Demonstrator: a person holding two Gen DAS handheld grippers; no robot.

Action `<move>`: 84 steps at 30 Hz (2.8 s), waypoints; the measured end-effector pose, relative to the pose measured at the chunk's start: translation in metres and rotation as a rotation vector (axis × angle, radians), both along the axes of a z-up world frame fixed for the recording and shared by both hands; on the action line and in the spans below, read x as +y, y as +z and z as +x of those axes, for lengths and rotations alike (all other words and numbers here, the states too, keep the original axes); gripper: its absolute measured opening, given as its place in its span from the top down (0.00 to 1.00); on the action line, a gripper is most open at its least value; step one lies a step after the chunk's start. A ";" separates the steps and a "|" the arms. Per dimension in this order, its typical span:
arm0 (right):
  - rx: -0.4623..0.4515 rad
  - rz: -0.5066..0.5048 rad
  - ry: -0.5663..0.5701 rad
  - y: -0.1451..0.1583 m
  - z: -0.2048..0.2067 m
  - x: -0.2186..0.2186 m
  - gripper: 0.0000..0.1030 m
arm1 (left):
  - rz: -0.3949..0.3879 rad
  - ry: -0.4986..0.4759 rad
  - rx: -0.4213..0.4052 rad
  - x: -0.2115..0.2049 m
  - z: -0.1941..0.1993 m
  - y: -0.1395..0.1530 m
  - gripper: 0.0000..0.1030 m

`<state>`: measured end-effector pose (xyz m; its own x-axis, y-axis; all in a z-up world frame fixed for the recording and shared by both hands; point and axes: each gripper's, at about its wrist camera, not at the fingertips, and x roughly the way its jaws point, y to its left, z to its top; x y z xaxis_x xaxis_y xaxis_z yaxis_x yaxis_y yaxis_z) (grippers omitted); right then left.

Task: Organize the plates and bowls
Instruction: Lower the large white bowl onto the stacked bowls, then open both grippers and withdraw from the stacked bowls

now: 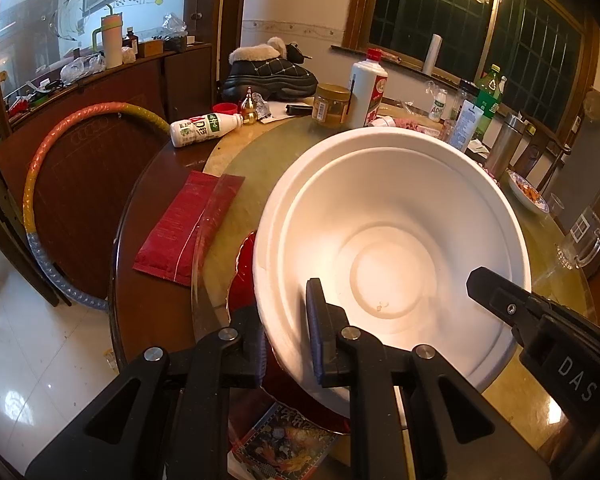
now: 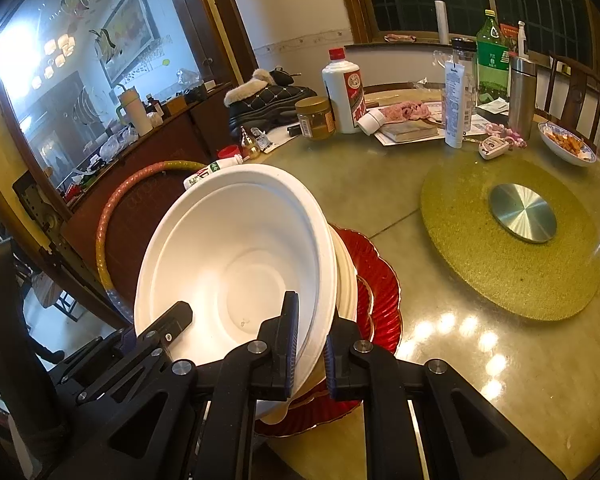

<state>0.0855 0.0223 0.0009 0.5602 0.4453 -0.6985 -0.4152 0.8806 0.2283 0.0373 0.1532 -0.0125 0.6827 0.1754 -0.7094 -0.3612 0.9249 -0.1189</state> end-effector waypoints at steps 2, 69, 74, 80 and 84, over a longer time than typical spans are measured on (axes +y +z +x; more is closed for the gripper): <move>0.001 -0.001 0.000 0.000 0.000 0.000 0.90 | 0.004 -0.003 0.000 0.000 0.000 0.001 0.86; 0.041 -0.047 0.014 -0.002 0.006 0.001 0.83 | 0.017 -0.032 0.060 -0.004 0.014 -0.003 0.84; 0.044 -0.023 0.018 0.002 0.010 0.002 0.68 | 0.005 -0.017 0.076 -0.001 0.020 0.000 0.84; -0.012 0.009 0.009 0.017 0.006 0.000 0.37 | -0.006 0.004 0.078 0.004 0.020 0.006 0.68; -0.034 0.034 -0.003 0.024 0.003 -0.007 0.32 | 0.001 0.021 0.038 0.003 0.013 0.013 0.47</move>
<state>0.0887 0.0157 0.0253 0.5849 0.4664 -0.6636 -0.4203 0.8740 0.2438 0.0501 0.1559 0.0008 0.6517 0.1901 -0.7343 -0.3852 0.9169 -0.1044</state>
